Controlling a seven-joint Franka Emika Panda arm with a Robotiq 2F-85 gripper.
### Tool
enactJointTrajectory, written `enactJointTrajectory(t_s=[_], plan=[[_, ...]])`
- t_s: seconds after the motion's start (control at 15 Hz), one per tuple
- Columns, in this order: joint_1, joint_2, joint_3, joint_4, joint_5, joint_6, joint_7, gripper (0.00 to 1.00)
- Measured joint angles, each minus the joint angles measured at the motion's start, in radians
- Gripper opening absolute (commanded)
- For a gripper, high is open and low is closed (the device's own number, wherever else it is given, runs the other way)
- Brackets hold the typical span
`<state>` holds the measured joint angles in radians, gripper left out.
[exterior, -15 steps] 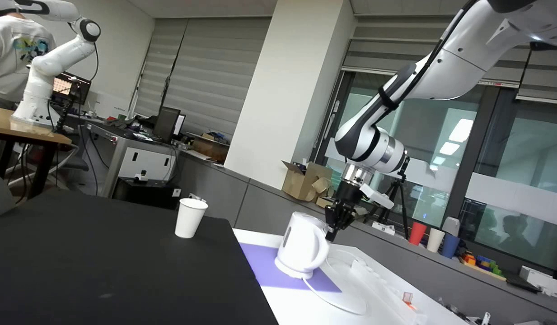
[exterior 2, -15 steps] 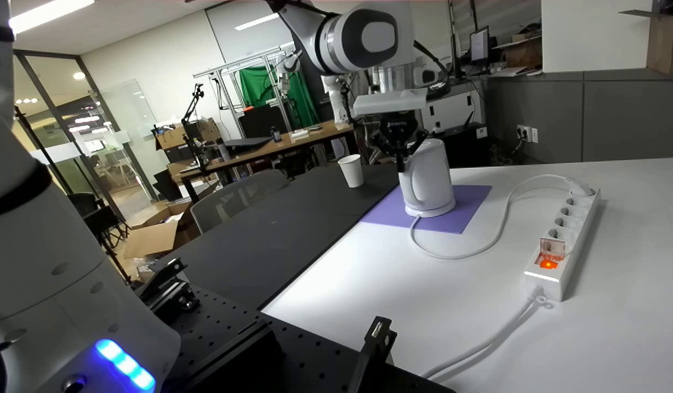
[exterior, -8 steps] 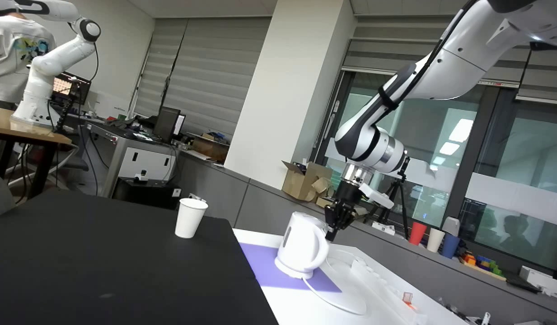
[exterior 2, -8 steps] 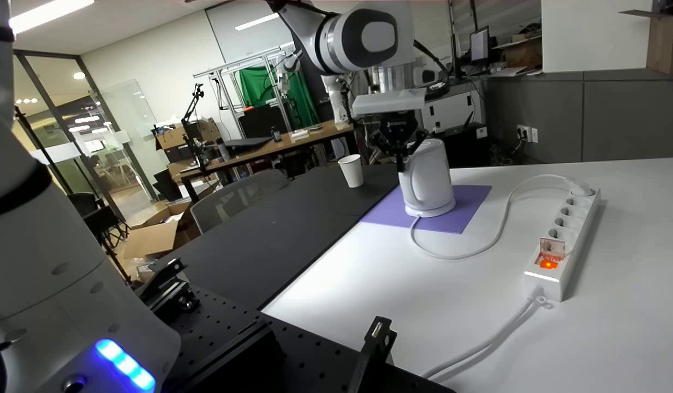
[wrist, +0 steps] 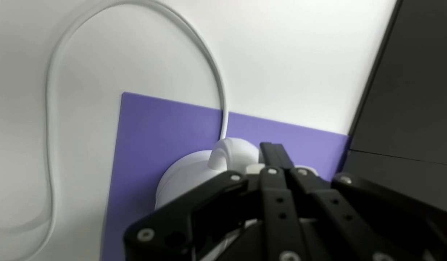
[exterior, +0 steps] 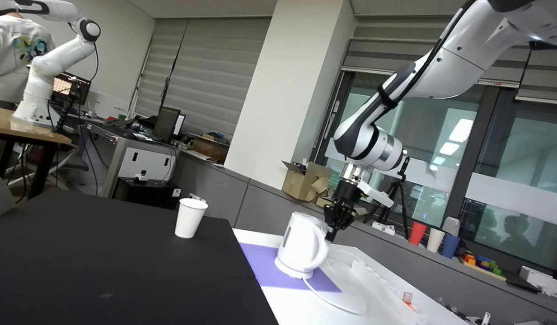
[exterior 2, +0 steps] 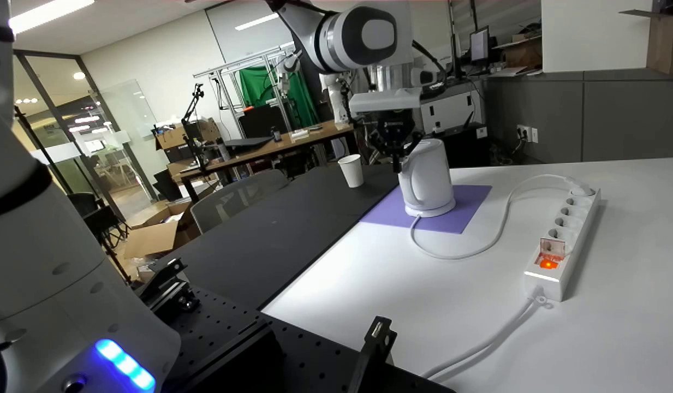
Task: Turn off the white kettle and turn of the switch of the extension cord
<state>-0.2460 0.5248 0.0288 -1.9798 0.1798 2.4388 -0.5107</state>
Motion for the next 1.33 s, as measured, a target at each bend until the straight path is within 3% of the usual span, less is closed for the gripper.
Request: enactJointTrajectory(t_s=[0.27, 1.33], plan=[[0.005, -0.005, -0.002, 0.010, -0.012, -0.039, 0.021, 0.00], [0.002, -0.006, 0.001, 0.013, -0.006, 0.029, 0.021, 0.00]])
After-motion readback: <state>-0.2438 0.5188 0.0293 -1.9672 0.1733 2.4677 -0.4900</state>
